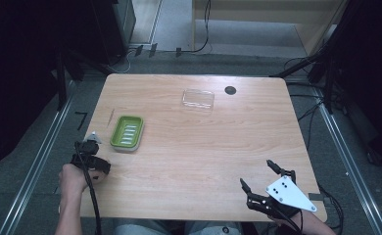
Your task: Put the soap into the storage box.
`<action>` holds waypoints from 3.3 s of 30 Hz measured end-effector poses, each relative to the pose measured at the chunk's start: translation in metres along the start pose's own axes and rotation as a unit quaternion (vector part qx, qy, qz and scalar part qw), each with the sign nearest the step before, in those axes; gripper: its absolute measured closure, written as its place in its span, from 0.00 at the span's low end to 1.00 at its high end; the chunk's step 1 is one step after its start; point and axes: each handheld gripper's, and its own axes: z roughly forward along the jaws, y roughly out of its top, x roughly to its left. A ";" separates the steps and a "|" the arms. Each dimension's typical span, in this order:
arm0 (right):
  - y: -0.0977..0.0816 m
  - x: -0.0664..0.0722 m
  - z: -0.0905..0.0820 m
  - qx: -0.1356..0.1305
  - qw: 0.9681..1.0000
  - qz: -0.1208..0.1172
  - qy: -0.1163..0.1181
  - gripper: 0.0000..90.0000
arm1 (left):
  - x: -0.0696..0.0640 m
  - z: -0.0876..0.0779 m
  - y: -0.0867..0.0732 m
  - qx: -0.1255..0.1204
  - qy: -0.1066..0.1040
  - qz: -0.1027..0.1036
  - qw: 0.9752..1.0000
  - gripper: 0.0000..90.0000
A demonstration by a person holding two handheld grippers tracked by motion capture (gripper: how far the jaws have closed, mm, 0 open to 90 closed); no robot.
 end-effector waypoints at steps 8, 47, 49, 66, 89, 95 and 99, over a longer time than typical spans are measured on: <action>0.000 0.000 -0.001 -0.001 1.000 0.001 -0.002 0.15 | -0.001 -0.001 -0.001 0.002 -0.002 0.004 1.000 0.37; -0.001 0.000 -0.003 0.000 1.000 0.000 -0.002 0.15 | -0.013 -0.040 0.011 -0.028 -0.014 0.066 0.997 0.38; -0.001 -0.001 -0.004 0.000 1.000 0.000 -0.003 0.15 | -0.014 -0.043 0.013 -0.032 -0.014 0.068 0.997 0.38; -0.001 0.001 -0.002 0.001 1.000 -0.002 -0.001 0.15 | -0.023 -0.058 0.031 -0.047 -0.011 0.087 0.995 0.38; -0.001 0.000 0.000 0.008 1.000 -0.003 0.001 0.15 | -0.031 -0.058 0.055 -0.058 -0.020 0.101 0.993 0.38; -0.001 0.000 0.000 0.010 1.000 -0.004 0.001 0.15 | -0.035 -0.059 0.060 -0.061 -0.024 0.107 0.992 0.38; -0.001 0.000 0.000 0.010 1.000 -0.003 0.002 0.15 | -0.035 -0.059 0.063 -0.062 -0.026 0.108 0.992 0.38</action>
